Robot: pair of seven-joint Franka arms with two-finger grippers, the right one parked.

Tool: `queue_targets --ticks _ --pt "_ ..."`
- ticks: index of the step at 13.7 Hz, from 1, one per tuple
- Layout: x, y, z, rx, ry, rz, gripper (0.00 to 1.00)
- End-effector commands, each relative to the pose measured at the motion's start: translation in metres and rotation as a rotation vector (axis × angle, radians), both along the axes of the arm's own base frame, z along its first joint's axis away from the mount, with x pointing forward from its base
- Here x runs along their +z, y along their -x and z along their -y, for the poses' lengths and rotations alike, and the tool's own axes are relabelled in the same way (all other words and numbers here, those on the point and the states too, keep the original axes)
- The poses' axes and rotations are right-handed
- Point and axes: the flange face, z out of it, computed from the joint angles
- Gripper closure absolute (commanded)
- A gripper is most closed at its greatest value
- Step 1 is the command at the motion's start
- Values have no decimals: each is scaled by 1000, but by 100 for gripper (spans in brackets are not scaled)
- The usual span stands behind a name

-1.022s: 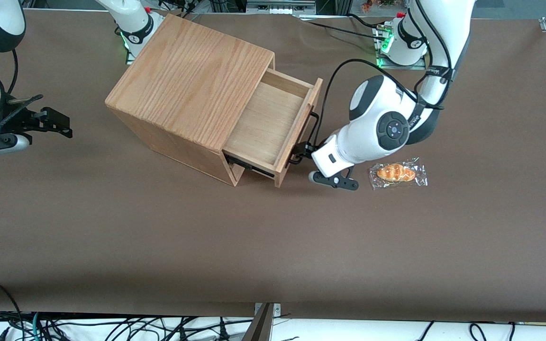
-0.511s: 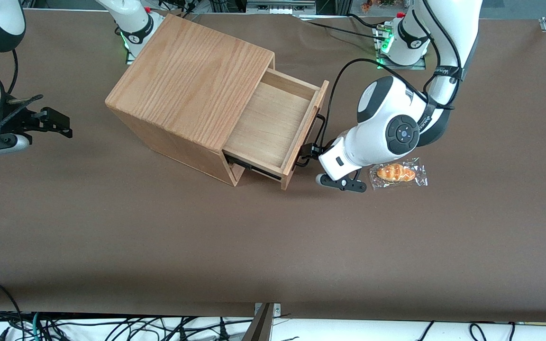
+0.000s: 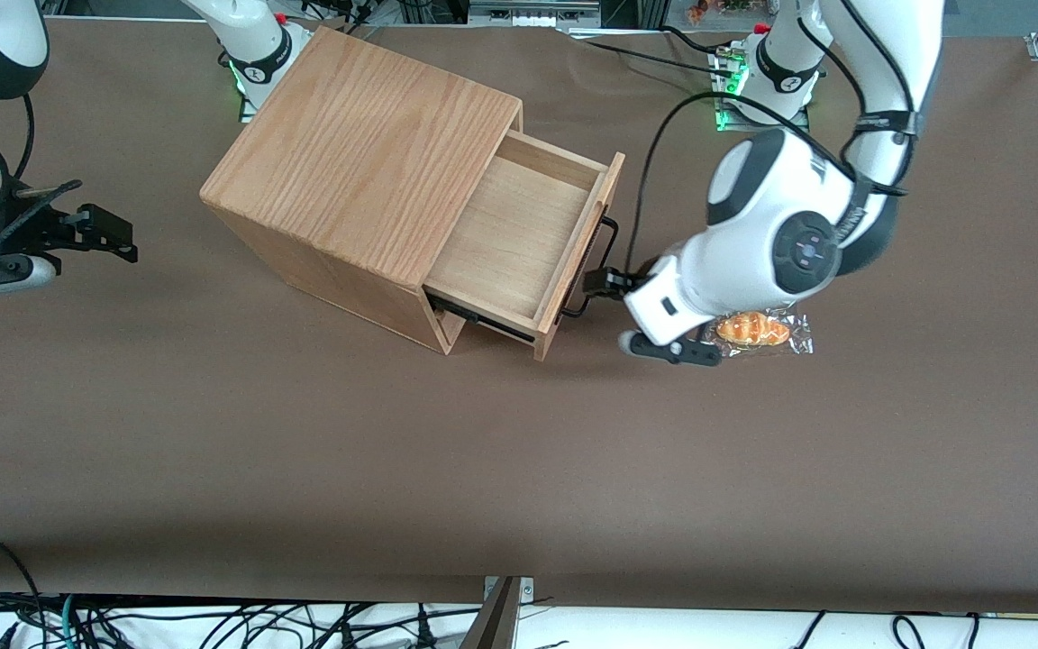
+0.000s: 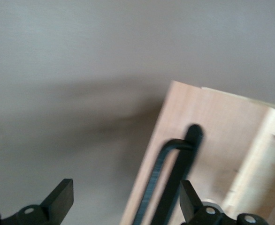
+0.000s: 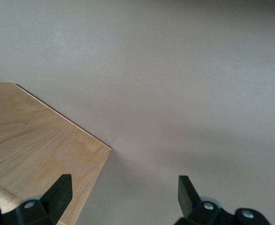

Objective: Open top drawer with left arm

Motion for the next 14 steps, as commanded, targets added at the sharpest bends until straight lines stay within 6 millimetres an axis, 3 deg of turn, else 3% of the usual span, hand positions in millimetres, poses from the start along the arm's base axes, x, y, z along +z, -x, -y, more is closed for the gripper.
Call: queue_targets --ticks 1,3,6,8,11,13,14 --pt "7 -18 -73 60 -41 -64 0" --pt "4 -29 -133 105 -109 -80 0" --pt "2 -39 -193 89 -213 -38 0" --pt "9 -40 -235 35 -199 -14 0" --pt "32 -32 -314 -3 -199 22 0" --pt "63 -12 -335 -10 -220 61 0" --pt "77 2 -334 -3 -238 75 0"
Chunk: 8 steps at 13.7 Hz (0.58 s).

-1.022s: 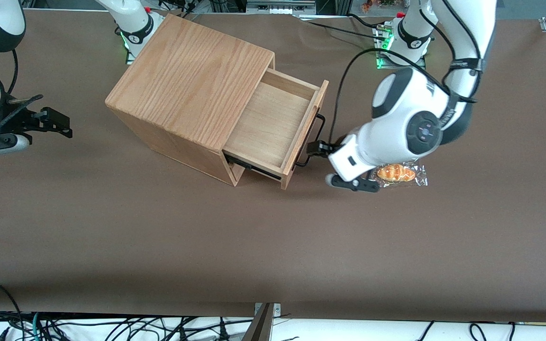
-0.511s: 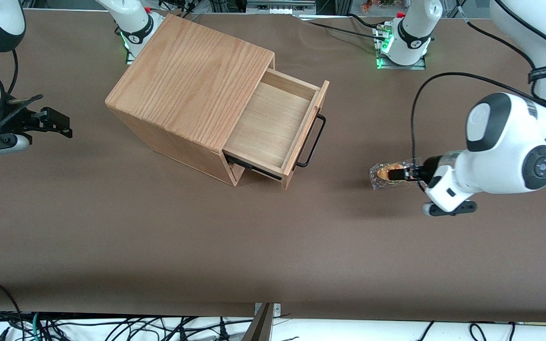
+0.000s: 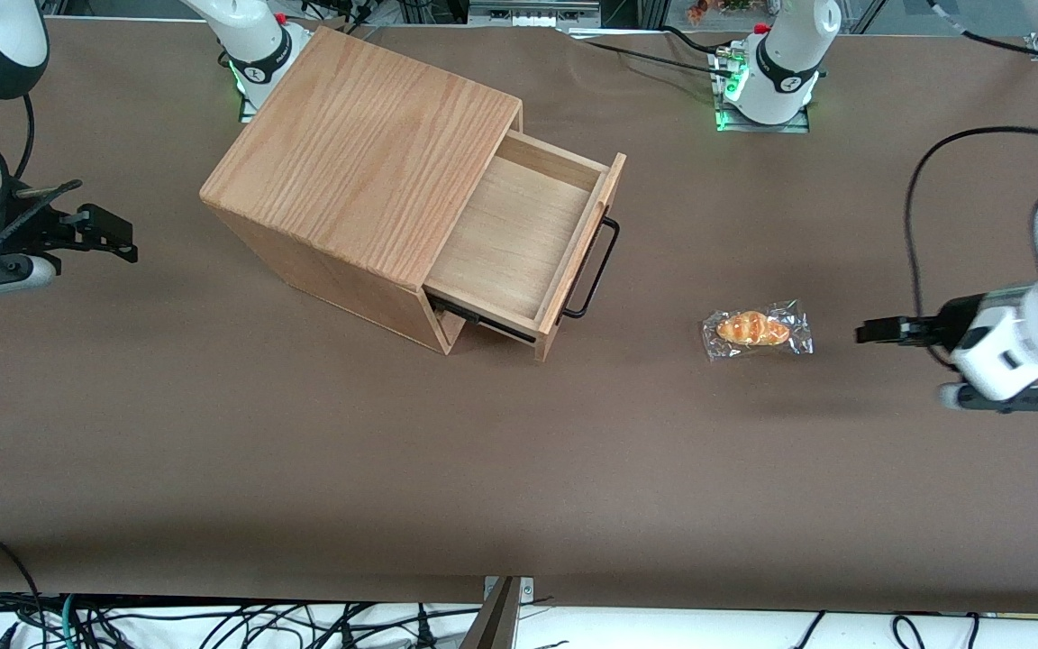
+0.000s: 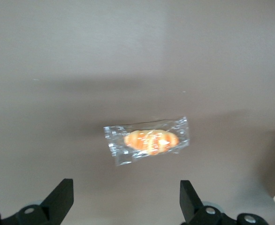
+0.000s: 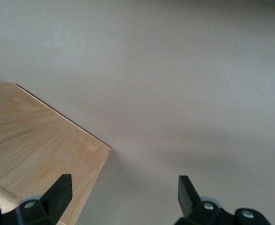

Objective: Open top drawer with left arm

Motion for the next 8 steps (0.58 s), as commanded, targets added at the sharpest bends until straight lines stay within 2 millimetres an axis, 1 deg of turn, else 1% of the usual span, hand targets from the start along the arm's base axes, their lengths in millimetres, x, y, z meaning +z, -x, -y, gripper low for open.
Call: queue_targets --ticks 1,2,3,5,6,7,8 --pt "56 48 -2 -18 -62 60 0" --pt "74 60 0 -24 -64 85 0" --pt "100 74 12 -42 -68 125 0" --pt "136 93 36 -95 -115 179 0" --pt "147 102 48 -125 -144 181 0" --pt "153 109 57 -137 -146 166 0" --pt "150 115 57 -139 -143 143 0"
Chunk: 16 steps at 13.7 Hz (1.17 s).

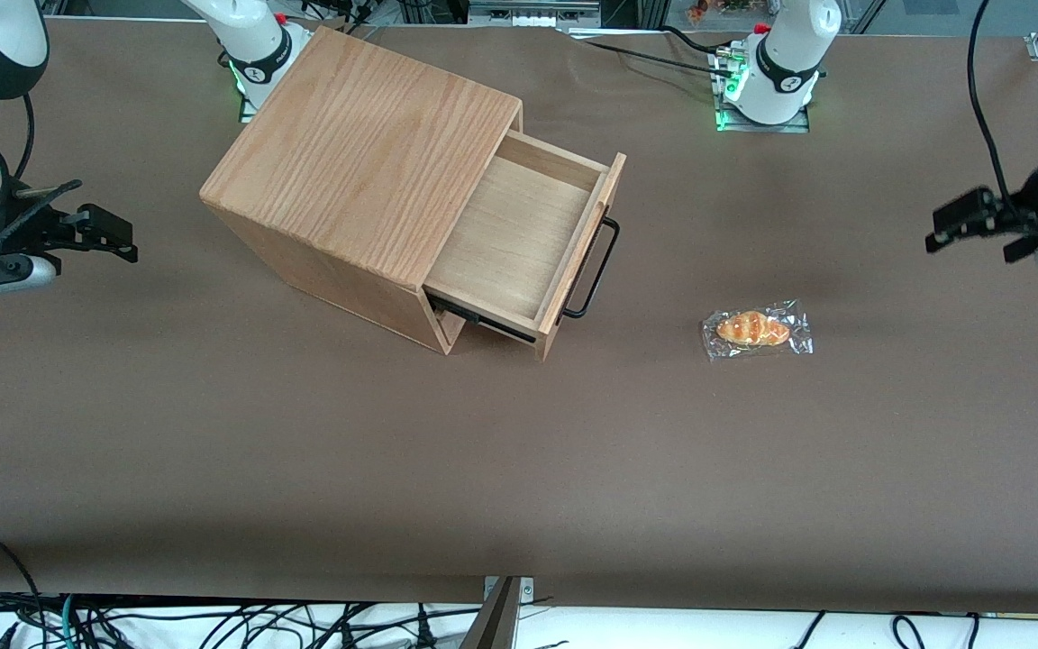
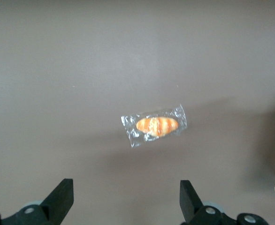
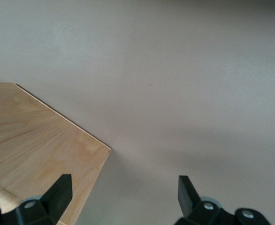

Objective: Open top drawer with left arm

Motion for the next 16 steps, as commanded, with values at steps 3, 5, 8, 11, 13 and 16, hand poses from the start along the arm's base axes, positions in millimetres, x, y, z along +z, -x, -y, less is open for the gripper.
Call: queue_targets --ticks 3,5,8,11,13,16 --pt "-22 14 14 -35 -33 -45 0" --pt "-24 8 13 -31 -27 -33 0" --pt "-27 4 14 -31 -22 -32 0" --pt "-25 0 14 -32 -27 -5 0" --pt "-25 0 14 -31 -24 -2 0" --pt "-25 0 14 -32 -27 -2 0"
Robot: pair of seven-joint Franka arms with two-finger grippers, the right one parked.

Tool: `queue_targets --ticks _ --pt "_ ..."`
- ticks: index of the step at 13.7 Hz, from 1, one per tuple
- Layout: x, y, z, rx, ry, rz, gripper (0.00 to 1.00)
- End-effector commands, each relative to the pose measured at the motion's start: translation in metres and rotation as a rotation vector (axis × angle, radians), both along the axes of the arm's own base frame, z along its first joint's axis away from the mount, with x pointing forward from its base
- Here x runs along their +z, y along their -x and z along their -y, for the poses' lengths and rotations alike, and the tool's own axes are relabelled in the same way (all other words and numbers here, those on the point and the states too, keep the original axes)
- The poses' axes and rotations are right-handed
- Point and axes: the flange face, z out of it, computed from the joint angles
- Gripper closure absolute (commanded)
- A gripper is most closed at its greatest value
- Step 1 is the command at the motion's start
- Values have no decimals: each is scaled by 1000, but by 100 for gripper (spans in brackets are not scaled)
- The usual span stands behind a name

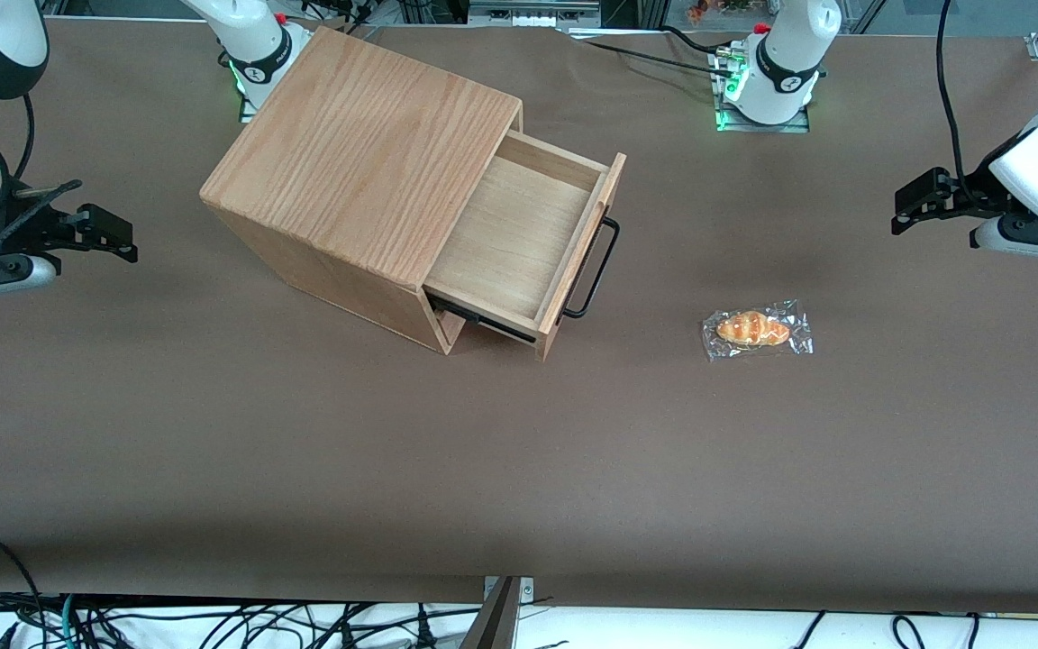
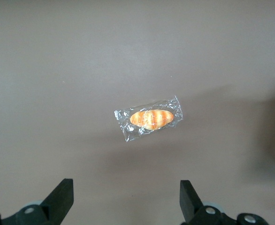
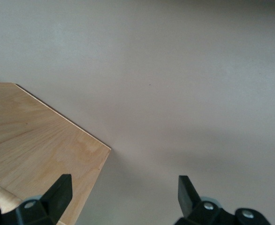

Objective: Open top drawer with left arm

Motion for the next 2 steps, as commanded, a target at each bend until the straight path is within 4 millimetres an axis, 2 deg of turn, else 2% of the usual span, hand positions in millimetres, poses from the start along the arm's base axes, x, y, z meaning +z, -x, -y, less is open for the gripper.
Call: queue_targets --ticks 1,2 --pt "2 -1 0 -8 -24 12 0" --pt "2 -1 -1 -7 -24 12 0"
